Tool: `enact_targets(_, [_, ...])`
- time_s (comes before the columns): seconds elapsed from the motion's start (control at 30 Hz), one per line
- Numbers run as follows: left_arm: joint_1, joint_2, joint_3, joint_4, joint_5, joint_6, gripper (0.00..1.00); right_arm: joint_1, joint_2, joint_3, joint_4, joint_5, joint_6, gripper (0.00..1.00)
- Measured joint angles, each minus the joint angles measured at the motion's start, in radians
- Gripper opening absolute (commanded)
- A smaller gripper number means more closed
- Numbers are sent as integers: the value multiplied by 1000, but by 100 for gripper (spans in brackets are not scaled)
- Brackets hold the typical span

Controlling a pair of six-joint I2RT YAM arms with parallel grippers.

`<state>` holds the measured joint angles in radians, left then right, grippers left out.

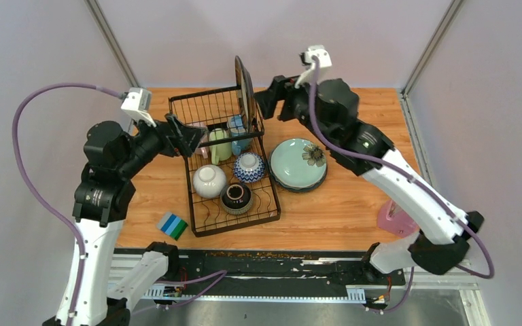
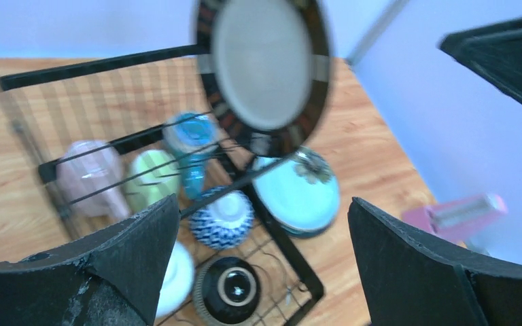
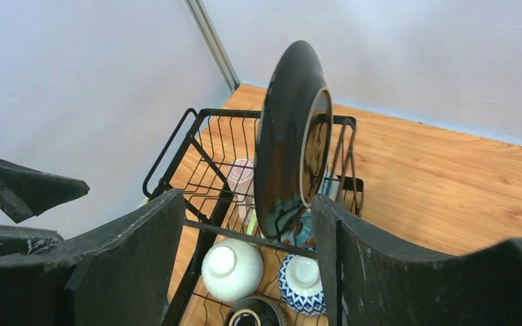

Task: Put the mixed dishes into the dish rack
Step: Insert the plate into the dish rack, then pick up the plate at the center of the board.

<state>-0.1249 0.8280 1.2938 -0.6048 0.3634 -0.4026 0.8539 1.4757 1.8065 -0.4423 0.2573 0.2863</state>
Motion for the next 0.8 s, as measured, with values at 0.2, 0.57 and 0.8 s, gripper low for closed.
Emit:
enact_targets(0.2, [-375, 6, 25, 3, -156, 36, 99, -26, -259, -278, 91, 57, 25, 69])
enact_targets(0.57, [-895, 104, -155, 111, -584, 66, 96, -369, -547, -768, 26, -21, 262, 68])
enact_targets(0.8, [-989, 270, -186, 151, -656, 65, 97, -576, -552, -975, -27, -232, 398, 63])
